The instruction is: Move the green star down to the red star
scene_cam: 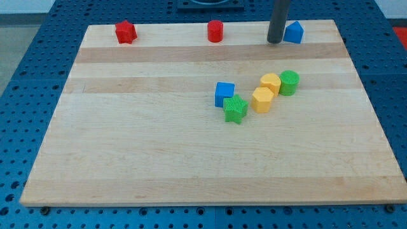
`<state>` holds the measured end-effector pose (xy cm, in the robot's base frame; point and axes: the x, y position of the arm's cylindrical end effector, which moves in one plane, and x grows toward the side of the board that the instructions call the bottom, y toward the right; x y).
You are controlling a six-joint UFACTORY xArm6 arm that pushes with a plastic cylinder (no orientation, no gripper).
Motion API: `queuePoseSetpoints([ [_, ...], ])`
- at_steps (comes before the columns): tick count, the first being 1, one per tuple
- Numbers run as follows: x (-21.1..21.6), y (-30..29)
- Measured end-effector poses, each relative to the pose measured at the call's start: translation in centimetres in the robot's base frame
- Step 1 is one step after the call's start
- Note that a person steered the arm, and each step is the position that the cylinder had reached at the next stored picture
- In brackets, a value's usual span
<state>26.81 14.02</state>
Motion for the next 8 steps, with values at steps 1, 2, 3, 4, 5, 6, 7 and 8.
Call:
queuePoseSetpoints([
  [1, 3.2, -0.5],
  [2, 5.8, -1.6],
  [3, 7.6, -4.0],
  [4, 9.8, -6.1],
  [5, 12.2, -7.3],
  [6, 13.8, -7.9],
  [7, 15.6, -8.1],
  [8, 17.3, -8.1],
])
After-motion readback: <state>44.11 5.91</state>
